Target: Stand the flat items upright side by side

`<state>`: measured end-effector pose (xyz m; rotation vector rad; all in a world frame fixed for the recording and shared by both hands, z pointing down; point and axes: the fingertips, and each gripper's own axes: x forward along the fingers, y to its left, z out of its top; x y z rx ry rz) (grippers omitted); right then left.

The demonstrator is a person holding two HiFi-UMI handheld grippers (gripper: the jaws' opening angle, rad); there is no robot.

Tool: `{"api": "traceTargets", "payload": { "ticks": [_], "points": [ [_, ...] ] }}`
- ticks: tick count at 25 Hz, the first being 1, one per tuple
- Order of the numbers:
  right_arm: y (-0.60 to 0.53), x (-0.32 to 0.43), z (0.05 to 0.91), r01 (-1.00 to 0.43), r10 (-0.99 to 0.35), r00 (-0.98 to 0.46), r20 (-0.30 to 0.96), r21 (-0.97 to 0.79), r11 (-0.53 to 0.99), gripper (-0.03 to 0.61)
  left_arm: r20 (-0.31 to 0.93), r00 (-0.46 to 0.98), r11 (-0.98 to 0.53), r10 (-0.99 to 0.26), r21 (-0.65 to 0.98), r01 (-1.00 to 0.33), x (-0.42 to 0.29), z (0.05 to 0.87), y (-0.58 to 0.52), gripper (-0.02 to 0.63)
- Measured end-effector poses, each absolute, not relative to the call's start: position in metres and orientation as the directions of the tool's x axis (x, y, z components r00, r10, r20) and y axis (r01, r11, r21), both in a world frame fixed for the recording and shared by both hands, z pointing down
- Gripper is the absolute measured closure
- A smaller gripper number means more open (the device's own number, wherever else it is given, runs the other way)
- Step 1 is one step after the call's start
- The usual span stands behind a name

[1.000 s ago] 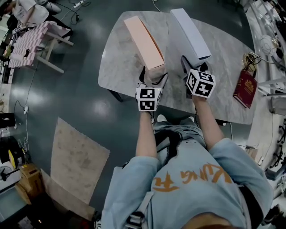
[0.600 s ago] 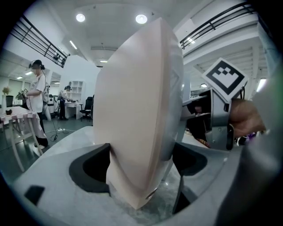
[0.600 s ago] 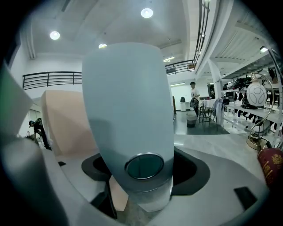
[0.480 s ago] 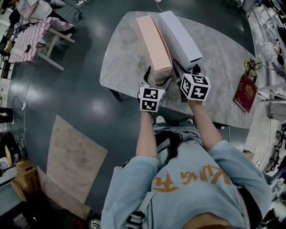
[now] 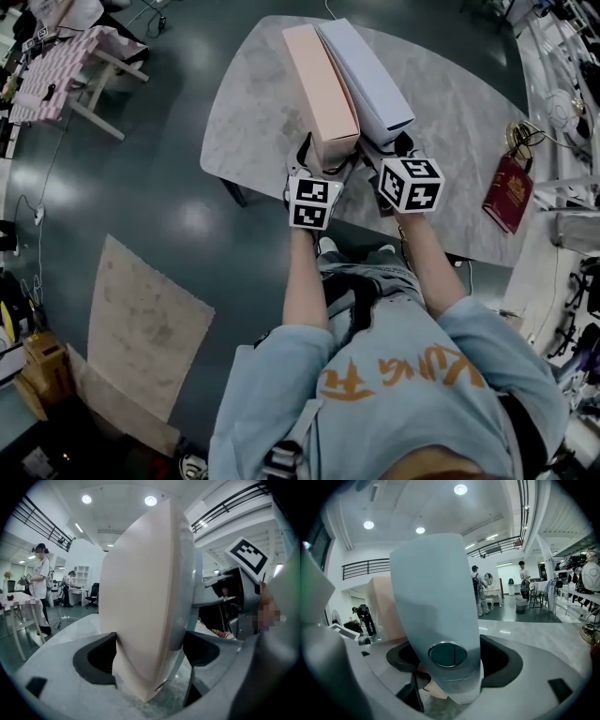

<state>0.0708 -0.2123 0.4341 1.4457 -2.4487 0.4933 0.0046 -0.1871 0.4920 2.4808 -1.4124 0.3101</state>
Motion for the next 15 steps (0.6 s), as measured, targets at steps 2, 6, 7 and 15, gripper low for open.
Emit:
{"api": "traceTargets", "payload": {
  "ticks": [2, 6, 7, 15],
  "points": [
    [-0.207, 0.069, 0.434, -0.860, -0.773, -0.507, 0.382, -0.168, 0.481, 0.210, 0.307, 0.505, -0.490, -0.807, 0.128, -0.862, 0.004, 0.491, -0.188, 0.155],
    [-0.197, 0.067, 0.435, -0.794, -0.694, -0.600, 0.397, -0.194, 0.576, 0.203, 0.319, 0.519, -0.508, -0.793, 0.123, -0.852, 0.005, 0.493, -0.187, 0.155],
    [-0.193, 0.066, 0.436, -0.769, -0.664, -0.630, 0.403, -0.201, 0.607, 0.199, 0.324, 0.525, -0.514, -0.787, 0.124, -0.849, 0.004, 0.494, -0.186, 0.155],
    [-0.164, 0.067, 0.431, -0.572, -0.455, -0.780, 0.429, -0.193, 0.798, 0.224, 0.324, 0.543, -0.529, -0.774, 0.139, -0.837, 0.001, 0.493, -0.180, 0.153]
  ]
}}
